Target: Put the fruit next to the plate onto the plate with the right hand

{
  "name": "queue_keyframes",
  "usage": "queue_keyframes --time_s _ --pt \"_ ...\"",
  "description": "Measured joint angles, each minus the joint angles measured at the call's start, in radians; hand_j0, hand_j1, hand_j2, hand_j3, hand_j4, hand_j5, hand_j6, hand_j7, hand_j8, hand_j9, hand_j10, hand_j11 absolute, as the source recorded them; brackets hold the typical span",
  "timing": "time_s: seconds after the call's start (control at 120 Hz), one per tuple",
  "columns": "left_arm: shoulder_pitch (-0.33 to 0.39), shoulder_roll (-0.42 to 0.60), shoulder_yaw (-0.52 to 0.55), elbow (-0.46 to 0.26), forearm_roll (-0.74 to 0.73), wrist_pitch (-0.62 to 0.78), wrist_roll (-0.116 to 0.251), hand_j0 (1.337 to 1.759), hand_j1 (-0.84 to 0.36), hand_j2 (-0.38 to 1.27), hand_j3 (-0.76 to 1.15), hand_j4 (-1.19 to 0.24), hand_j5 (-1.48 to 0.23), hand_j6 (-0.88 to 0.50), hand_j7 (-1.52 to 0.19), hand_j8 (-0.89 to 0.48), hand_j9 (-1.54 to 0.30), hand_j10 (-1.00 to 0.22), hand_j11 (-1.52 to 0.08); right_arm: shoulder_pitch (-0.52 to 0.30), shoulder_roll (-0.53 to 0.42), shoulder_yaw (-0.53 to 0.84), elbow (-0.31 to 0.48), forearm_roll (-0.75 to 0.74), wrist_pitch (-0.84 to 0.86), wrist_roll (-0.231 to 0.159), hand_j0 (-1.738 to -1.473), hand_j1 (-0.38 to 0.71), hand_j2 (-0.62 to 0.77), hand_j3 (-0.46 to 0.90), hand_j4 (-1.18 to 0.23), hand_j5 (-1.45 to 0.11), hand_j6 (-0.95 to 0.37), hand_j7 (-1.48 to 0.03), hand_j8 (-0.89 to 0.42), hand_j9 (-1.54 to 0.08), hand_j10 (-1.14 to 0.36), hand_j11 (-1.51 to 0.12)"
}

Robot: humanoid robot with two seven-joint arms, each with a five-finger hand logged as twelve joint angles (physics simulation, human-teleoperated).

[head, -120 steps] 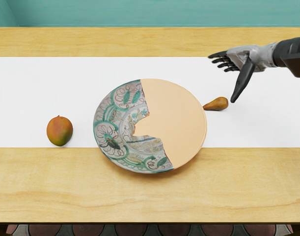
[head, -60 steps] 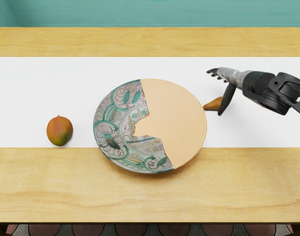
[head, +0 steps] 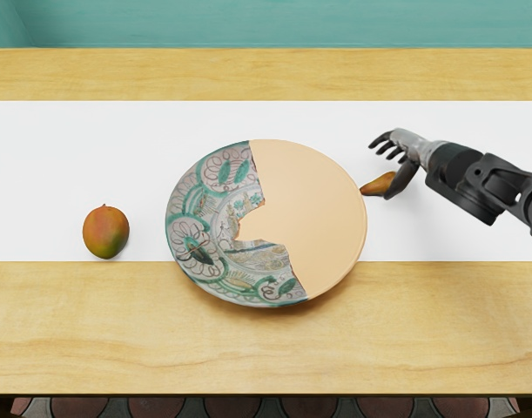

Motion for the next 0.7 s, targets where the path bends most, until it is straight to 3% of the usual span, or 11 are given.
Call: queue_keyframes --time_s 0.333,0.492,0.7 --pt "0.000 0.000 0.000 0.000 0.000 0.000 0.000 1.658 0.35 0.00 0.00 0.00 0.00 0.00 0.00 0.00 0.00 0.00 0.00 -0.038 0.014 -0.002 0.000 -0.003 -0.074 0.000 -1.658 0.13 -0.08 0.00 -0.41 -0.53 -0.41 -0.53 -0.41 -0.53 -0.41 -0.53" --pt "0.001 0.000 0.000 0.000 0.000 0.000 0.000 1.658 0.35 0.00 0.00 0.00 0.00 0.00 0.00 0.00 0.00 0.00 0.00 -0.046 0.020 0.000 0.001 -0.001 -0.088 0.000 -1.657 0.23 -0.10 0.00 -0.48 -0.64 -0.49 -0.63 -0.48 -0.63 -0.48 -0.63" --pt "0.002 0.000 0.000 0.000 0.000 0.000 0.000 1.658 0.35 0.00 0.00 0.00 0.00 0.00 0.00 0.00 0.00 0.00 0.00 -0.050 0.022 0.003 0.001 0.003 -0.090 -0.001 -1.654 0.28 -0.05 0.00 -0.55 -0.72 -0.55 -0.71 -0.42 -0.73 -0.53 -0.74"
